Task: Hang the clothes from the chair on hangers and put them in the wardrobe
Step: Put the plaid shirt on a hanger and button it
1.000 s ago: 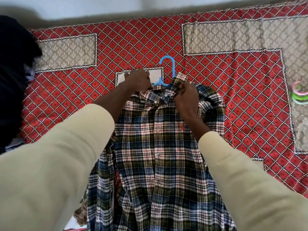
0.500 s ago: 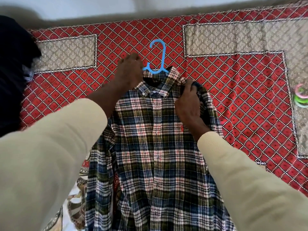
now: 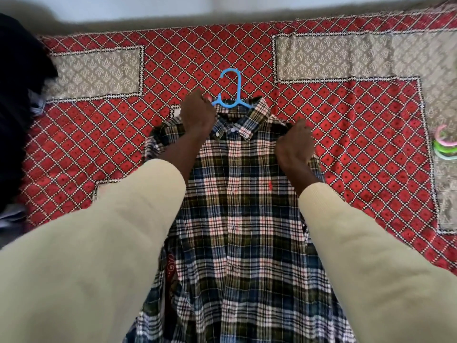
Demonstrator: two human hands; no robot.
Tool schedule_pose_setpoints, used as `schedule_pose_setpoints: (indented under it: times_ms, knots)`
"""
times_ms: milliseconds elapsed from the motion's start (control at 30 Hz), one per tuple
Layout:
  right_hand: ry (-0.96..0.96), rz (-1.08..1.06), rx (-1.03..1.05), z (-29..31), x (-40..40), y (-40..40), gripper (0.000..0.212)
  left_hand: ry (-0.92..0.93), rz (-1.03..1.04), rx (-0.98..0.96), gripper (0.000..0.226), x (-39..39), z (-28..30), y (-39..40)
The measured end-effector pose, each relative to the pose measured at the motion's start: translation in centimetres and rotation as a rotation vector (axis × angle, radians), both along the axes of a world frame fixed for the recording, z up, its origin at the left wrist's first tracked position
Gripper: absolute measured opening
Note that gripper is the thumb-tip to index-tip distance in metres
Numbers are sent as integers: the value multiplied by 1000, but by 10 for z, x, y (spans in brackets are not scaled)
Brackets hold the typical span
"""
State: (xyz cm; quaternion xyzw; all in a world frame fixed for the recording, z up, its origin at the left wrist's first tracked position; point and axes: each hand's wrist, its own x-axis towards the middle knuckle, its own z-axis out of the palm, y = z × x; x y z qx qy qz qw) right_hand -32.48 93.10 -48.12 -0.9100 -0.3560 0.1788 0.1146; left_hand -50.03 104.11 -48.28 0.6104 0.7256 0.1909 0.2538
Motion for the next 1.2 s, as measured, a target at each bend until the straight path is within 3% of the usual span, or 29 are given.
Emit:
schedule_pose_setpoints:
  times_ms: [100, 167, 200, 333, 533, 733, 833, 933, 1200]
  knots:
    - [-8, 20, 114, 5, -11, -15, 47, -233, -55, 37, 43, -4, 12, -33]
    - [-110, 223, 128, 6, -34, -37, 33, -325, 37, 70, 35, -12, 14, -67]
    - [-73, 308, 150, 10, -52, -50, 27, -410, 143, 44, 25, -16, 12, -86]
    - [-18, 486, 78, 7, -117, -87, 51, -755, 414, -213, 11, -31, -12, -145]
    - [128, 178, 118, -5, -92, -109, 33, -646, 285, -302, 14, -40, -26, -176]
    - [231, 271, 218, -12, -81, -112, 17, -467, 139, -347, 12, -17, -24, -173]
    - [159, 337, 210, -8, -88, -96, 19, -422, 175, -283, 18, -8, -22, -165]
    - [-75, 504, 156, -7, -89, -83, 18, -389, 157, -242, 20, 2, -19, -150]
    - [-245, 675, 45, -8, -83, -56, 32, -487, 324, -475, 31, 6, -14, -128]
